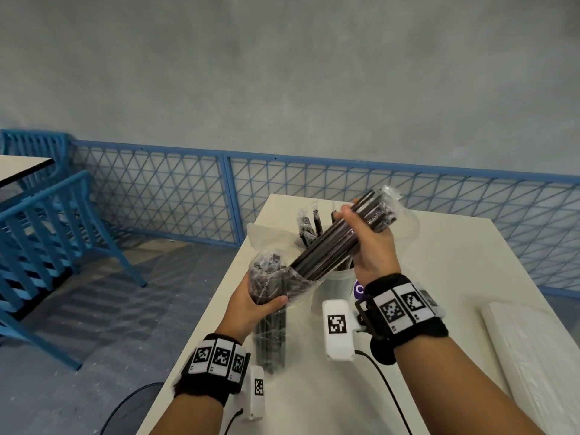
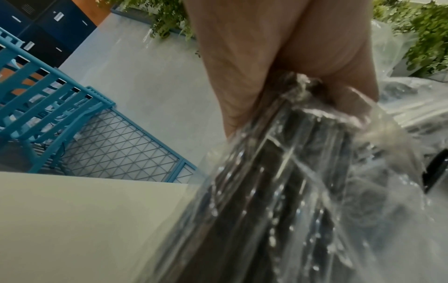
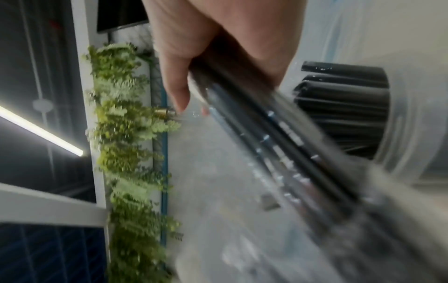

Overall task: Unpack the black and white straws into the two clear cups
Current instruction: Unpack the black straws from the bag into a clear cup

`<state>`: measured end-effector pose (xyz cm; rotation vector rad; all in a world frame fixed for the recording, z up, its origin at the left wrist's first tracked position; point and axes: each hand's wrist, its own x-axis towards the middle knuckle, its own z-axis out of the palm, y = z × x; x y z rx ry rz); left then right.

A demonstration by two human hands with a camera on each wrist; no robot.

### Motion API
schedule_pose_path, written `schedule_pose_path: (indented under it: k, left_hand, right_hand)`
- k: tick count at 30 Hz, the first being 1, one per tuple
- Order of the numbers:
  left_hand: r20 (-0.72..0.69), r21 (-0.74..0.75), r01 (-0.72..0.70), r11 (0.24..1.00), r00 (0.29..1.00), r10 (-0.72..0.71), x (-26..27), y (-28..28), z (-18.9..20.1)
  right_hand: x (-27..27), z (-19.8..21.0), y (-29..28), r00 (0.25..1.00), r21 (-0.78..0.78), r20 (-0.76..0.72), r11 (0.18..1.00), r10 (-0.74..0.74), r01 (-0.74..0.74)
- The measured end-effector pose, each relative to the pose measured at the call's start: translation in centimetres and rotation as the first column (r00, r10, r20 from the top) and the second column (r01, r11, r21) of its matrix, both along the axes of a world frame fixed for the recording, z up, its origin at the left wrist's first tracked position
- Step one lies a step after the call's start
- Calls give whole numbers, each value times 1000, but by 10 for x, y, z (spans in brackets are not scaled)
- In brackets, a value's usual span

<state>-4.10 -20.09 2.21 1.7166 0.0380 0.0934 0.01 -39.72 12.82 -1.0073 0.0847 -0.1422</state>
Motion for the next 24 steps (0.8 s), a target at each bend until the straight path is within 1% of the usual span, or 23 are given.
schedule_pose_path:
  k: [2, 3, 4, 7, 10, 12, 14, 18, 19, 22, 24]
  left_hand:
    - [-2, 10, 27, 1000, 1000, -27, 1, -5, 1]
    - [-5, 13, 33, 999, 999, -33, 2, -6, 1]
    - [-12, 7, 27, 1000, 1000, -27, 2, -7, 1]
    - [-28, -34, -41, 999, 999, 40, 4, -2, -2]
    - [-38, -78, -95, 992, 995, 92, 6, 1, -5]
    - [-38, -79, -103, 992, 994, 100, 7, 0, -8]
    - [-35, -73, -104, 992, 994, 102, 9, -1, -10]
    - [-31, -66, -109, 992, 994, 107, 11, -2, -12]
    - [-39, -69, -118, 991, 992, 116, 11, -1, -13]
    - [-71, -131, -178, 975, 983, 170, 11, 5, -17]
    - [-77, -184, -205, 961, 978, 194, 11, 10, -19]
  right_hand:
    - [-6, -8, 8, 999, -129, 18, 991, 43, -40]
    - [-8, -9, 10, 999, -143, 29, 989, 28, -23]
    - [-8, -8, 8, 999, -122, 39, 992, -7, 11]
    - [-3, 9, -12, 992, 64, 44, 991, -120, 117]
    - [1, 23, -29, 972, 127, 109, 973, -209, 194]
    - [0, 26, -29, 951, 130, 140, 957, -275, 258]
    - [0, 25, -27, 934, 95, 142, 944, -327, 315]
    - [-6, 19, -17, 930, -77, 197, 941, -309, 329]
    - [-9, 19, -15, 924, -89, 210, 935, -318, 342]
    - [-11, 28, -17, 870, -8, 239, 895, -432, 446]
    - [-7, 29, -20, 861, 20, 256, 893, -439, 450]
